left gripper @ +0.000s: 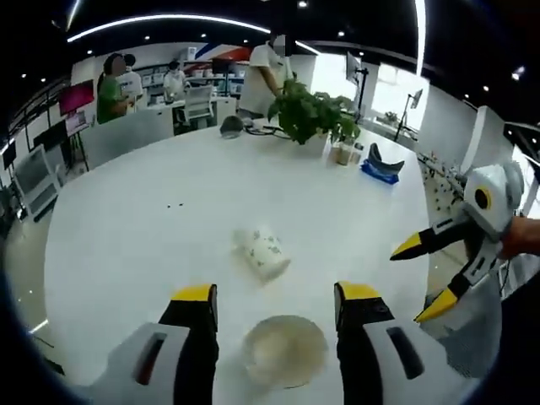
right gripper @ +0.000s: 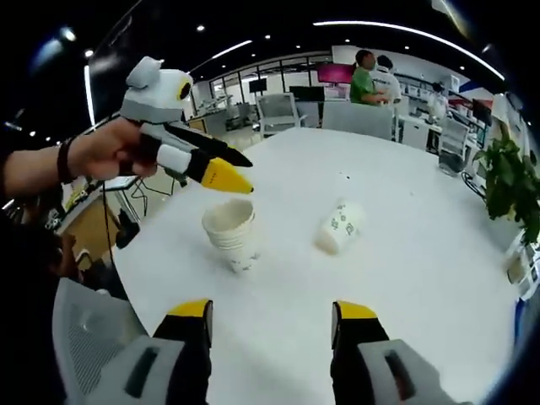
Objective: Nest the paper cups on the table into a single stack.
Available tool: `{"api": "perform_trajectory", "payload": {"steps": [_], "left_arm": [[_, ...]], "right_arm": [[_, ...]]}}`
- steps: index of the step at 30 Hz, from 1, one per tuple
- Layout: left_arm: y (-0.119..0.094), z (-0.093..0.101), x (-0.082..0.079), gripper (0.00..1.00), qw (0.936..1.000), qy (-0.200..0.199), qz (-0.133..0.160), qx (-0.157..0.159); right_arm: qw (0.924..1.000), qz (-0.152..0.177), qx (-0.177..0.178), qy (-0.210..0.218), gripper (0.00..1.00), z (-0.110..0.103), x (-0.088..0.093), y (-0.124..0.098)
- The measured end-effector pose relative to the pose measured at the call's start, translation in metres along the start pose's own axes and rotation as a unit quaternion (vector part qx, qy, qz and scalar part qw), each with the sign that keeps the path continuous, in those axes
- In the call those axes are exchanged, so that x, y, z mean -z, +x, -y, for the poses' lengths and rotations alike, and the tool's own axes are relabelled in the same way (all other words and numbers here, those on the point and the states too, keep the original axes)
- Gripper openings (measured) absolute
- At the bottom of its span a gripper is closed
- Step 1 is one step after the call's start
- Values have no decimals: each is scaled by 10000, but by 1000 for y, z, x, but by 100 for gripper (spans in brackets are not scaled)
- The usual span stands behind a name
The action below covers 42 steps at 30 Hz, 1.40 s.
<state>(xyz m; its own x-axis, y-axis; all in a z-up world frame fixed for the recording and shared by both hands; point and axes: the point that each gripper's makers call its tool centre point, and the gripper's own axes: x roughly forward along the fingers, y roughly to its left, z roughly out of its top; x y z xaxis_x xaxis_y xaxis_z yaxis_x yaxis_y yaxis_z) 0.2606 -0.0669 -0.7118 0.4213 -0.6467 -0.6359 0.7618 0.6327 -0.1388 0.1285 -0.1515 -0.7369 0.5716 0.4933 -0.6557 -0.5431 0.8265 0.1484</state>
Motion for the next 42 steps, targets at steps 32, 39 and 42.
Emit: {"api": "perform_trajectory", "payload": {"steps": [32,39,42], "left_arm": [[131,17,6,57,9761,-1130,-1830,-301],[146,11,13,58,9700,-1228,-2040,-486],[149,0,19,46,9681,-975,-2196,-707]], "right_arm": [[9998,44,-19,175,56,16,10,10],[9994,40,-75,344,56,15,17,15],[9992,11,-88,401,55,16,20,16]]}}
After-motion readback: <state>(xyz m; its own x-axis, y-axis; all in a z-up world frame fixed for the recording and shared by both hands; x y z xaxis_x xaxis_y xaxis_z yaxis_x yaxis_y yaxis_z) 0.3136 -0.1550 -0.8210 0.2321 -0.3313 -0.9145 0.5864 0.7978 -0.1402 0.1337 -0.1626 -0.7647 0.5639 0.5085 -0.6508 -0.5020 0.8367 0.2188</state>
